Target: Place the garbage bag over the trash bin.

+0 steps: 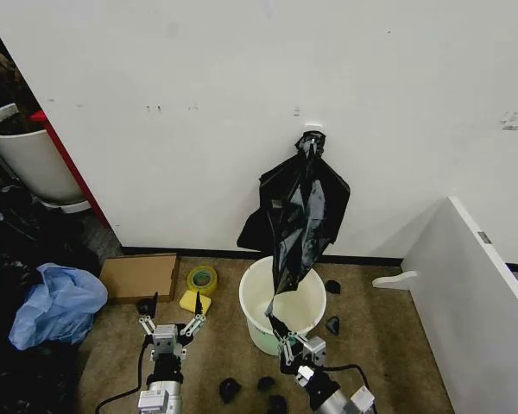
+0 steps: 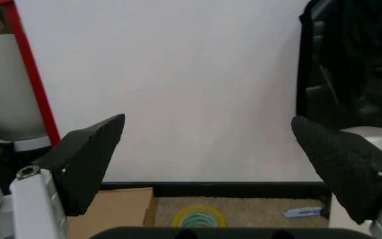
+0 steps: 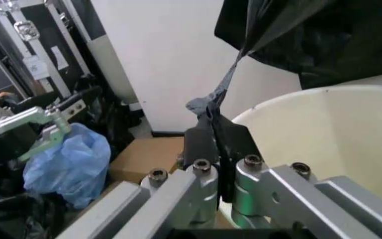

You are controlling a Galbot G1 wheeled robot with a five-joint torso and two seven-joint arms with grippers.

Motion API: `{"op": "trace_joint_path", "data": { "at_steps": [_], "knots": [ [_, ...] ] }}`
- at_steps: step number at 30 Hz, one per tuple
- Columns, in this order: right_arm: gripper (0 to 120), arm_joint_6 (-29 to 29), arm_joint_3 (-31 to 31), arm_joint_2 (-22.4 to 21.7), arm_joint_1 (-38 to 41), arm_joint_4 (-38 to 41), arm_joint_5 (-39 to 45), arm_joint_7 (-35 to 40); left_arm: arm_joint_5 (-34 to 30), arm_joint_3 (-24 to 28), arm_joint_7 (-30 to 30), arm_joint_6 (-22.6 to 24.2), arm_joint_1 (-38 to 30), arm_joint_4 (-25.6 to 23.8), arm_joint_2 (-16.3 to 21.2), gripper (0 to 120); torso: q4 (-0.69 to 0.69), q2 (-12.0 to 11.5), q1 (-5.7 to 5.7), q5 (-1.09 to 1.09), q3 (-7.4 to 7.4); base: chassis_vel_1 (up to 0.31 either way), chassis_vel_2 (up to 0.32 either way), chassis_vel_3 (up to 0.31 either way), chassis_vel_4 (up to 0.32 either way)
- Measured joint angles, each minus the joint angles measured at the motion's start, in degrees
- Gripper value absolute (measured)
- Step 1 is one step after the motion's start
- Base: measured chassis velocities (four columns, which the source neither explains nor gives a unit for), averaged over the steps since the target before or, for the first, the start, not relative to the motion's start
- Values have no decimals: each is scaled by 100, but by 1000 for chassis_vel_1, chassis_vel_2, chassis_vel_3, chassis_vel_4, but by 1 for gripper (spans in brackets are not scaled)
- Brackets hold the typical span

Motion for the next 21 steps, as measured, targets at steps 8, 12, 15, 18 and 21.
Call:
{"op": "trace_joint_path", "data": {
  "at_steps": [8,12,15,18,21],
  "knots": [
    [0,-106,37,136,267,3,52,134,-913,360,112,560,-507,-365,497,99,0,0,0,0,0,0,0,0,0],
    [0,-144,23,159,385,-87,-58,187,-1333,551,178,874,-880,-555,857,99,-1,0,0,-2,0,0,0,0,0],
    [0,-180,-48,189,565,-235,-157,250,-1687,748,236,1134,-1255,-733,1327,99,0,0,0,1,1,0,0,0,0],
    [0,-227,-89,279,691,-367,-253,299,-2121,1133,288,1371,-1775,-838,1929,99,2,0,0,1,1,0,0,0,0],
    [0,-261,-87,395,778,-474,-320,343,-2541,1687,339,1588,-2424,-868,2441,98,0,0,0,0,1,0,0,0,0]
  ]
}}
